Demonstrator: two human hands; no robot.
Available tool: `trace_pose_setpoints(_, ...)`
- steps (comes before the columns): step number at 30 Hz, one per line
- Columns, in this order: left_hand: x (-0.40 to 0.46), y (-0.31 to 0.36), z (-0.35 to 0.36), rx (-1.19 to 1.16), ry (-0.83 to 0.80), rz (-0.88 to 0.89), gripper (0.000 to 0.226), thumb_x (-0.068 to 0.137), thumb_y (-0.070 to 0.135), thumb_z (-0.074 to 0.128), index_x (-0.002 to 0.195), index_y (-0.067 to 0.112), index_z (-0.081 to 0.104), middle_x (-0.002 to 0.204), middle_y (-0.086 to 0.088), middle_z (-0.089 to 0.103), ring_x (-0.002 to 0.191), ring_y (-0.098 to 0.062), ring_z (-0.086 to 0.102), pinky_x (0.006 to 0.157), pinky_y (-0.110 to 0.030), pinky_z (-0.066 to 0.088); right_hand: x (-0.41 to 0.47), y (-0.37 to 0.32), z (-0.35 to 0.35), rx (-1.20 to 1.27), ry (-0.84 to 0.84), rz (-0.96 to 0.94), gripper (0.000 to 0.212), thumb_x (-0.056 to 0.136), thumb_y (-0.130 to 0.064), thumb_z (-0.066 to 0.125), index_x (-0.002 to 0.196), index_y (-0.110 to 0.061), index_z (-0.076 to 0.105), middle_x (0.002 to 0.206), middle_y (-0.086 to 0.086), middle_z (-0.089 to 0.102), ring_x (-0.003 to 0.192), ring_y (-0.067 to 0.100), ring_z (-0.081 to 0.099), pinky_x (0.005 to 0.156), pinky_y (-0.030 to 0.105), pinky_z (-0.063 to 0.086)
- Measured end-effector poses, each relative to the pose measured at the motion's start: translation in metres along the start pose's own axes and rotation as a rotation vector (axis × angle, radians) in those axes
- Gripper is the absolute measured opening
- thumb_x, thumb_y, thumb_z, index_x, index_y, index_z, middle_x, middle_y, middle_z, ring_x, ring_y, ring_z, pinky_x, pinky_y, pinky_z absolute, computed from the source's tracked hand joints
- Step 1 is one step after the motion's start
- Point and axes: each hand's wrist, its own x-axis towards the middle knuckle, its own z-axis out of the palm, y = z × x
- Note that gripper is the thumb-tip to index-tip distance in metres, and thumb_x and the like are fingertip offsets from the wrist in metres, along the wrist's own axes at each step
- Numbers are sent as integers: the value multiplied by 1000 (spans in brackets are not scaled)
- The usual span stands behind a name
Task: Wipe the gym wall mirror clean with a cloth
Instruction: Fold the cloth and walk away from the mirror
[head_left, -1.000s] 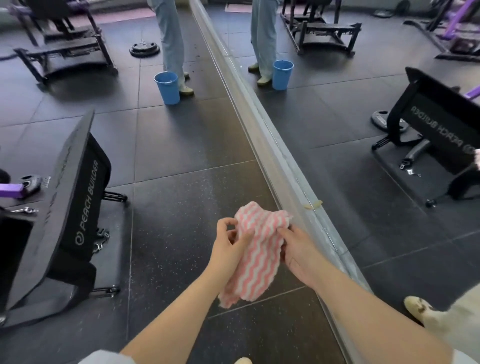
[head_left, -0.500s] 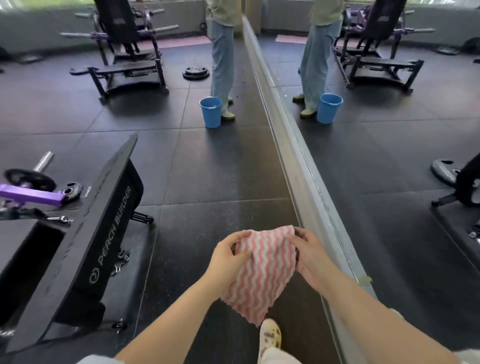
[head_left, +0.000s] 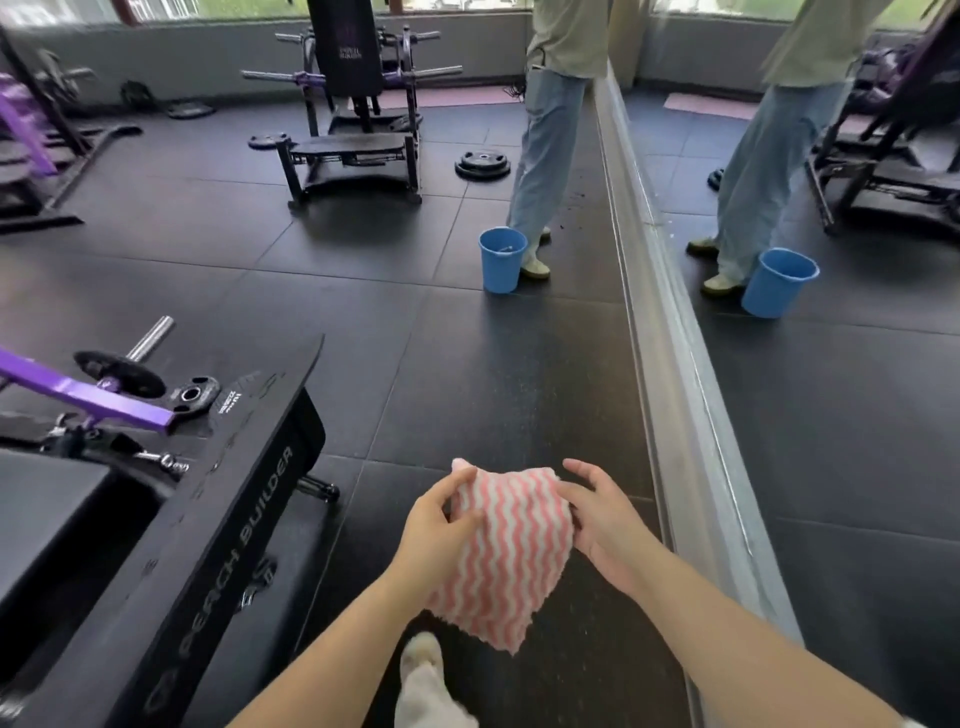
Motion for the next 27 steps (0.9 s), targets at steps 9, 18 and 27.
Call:
trace_pose_setpoints(9,203,77,-96,-9,-54,67,44,95,7,51,133,30,52,125,11,54,109,-5,52,99,-29,44,150,-118,93,-42,-80,-14,29,96,-26,57,124,-31,47,123,0,59,103,21,65,81,40,57)
trace_pose_setpoints(18,361,127,-147,-8,-132,53,49,95,6,53,133,34,44,144,6,40,130,-16,41,104,-36,39,280,-206,143,-150,70,-72,25,100,-23,49,125,-24,53,117,-2,62,101,16,64,84,38,56)
trace_pose_setpoints(27,560,180,-156,-15,-90,-27,51,96,14,53,142,29,36,142,4,45,126,-17,46,101,-38,42,466,-310,150,-236,101,-76,30,101,-26,46,131,-27,50,123,-1,57,106,18,60,88,42,54)
